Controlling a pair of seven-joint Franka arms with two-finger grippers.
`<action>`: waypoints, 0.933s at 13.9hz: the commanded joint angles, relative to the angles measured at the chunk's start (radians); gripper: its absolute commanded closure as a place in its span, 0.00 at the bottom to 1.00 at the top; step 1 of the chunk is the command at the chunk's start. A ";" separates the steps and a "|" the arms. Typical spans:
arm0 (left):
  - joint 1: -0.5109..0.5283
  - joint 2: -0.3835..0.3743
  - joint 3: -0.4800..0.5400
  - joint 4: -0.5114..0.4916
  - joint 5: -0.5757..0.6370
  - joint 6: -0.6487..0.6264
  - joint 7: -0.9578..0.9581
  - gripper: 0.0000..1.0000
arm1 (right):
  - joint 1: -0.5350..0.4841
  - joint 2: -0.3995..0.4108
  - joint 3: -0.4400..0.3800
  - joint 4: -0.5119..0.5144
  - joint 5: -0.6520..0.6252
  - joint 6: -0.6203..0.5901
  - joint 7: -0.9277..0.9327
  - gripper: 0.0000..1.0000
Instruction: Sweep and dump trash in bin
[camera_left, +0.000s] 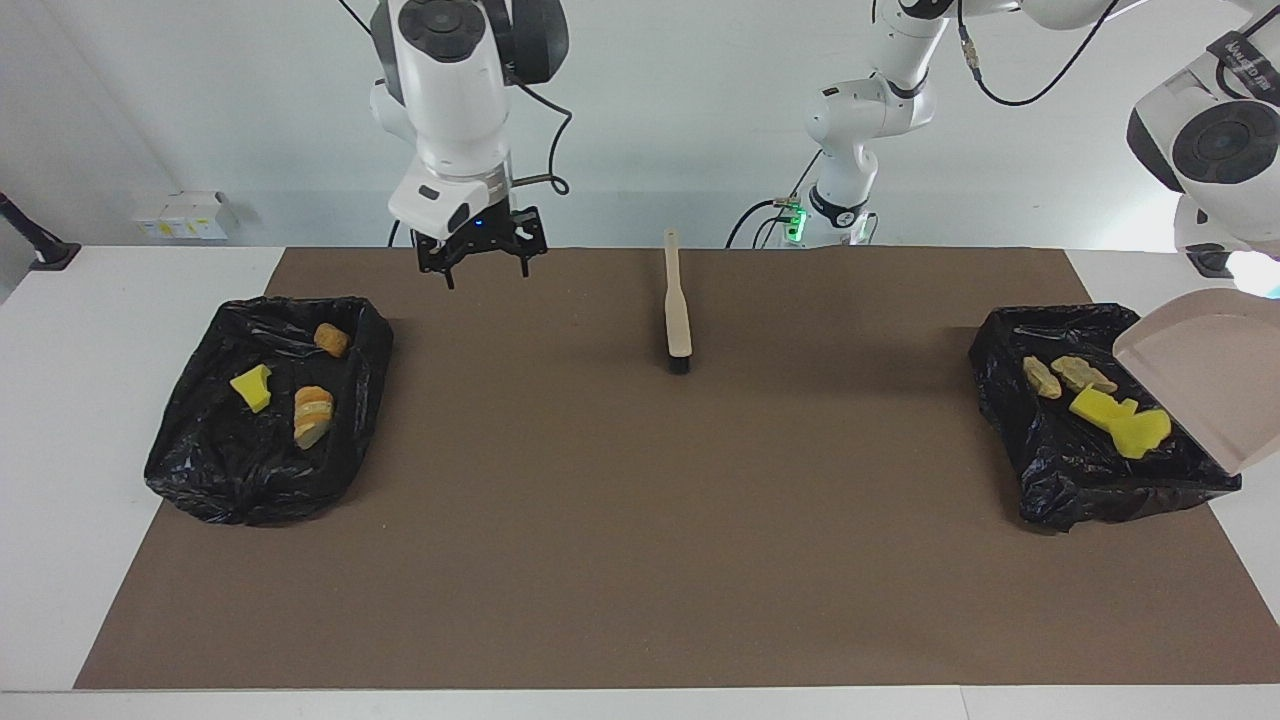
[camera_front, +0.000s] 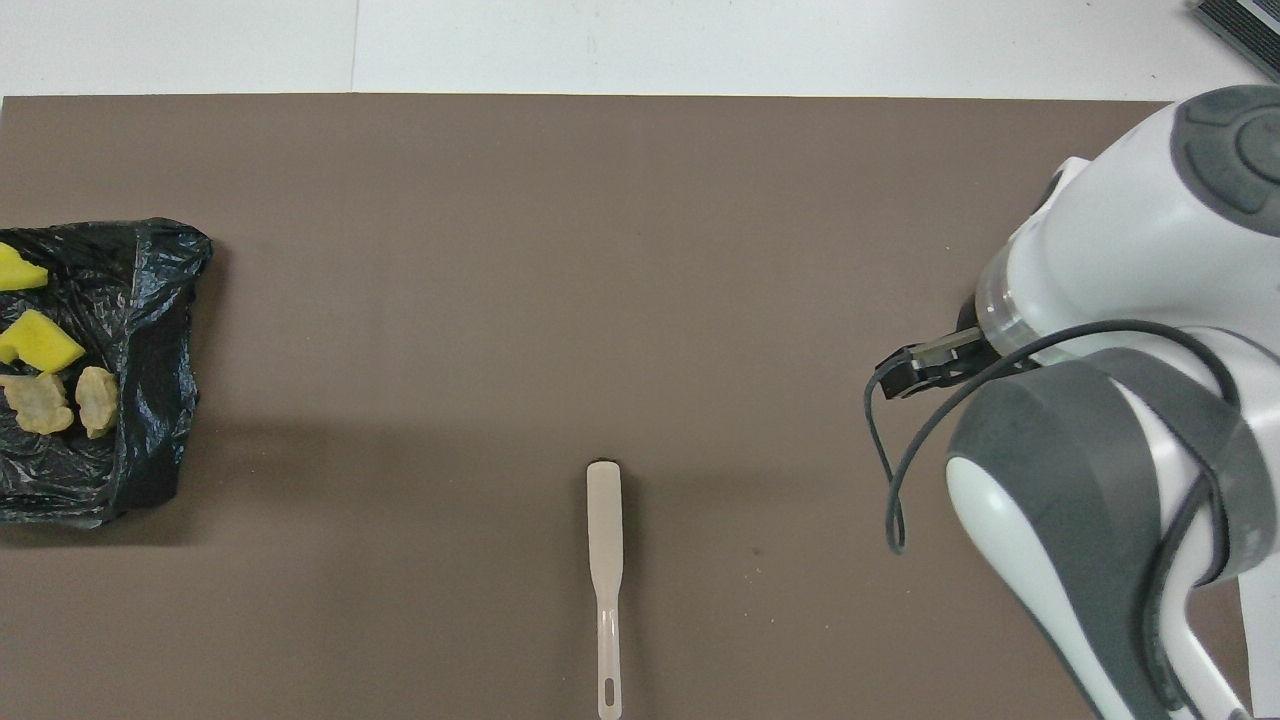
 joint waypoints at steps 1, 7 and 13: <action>-0.036 0.002 0.015 0.018 -0.008 -0.010 -0.039 1.00 | -0.043 -0.017 -0.023 0.030 -0.035 -0.016 -0.009 0.00; -0.037 -0.009 0.015 0.029 -0.371 -0.018 -0.158 1.00 | -0.057 -0.008 -0.147 0.073 0.023 -0.011 0.006 0.00; -0.123 -0.038 -0.005 0.018 -0.612 -0.173 -0.531 1.00 | -0.089 -0.025 -0.173 0.061 0.078 -0.005 -0.065 0.00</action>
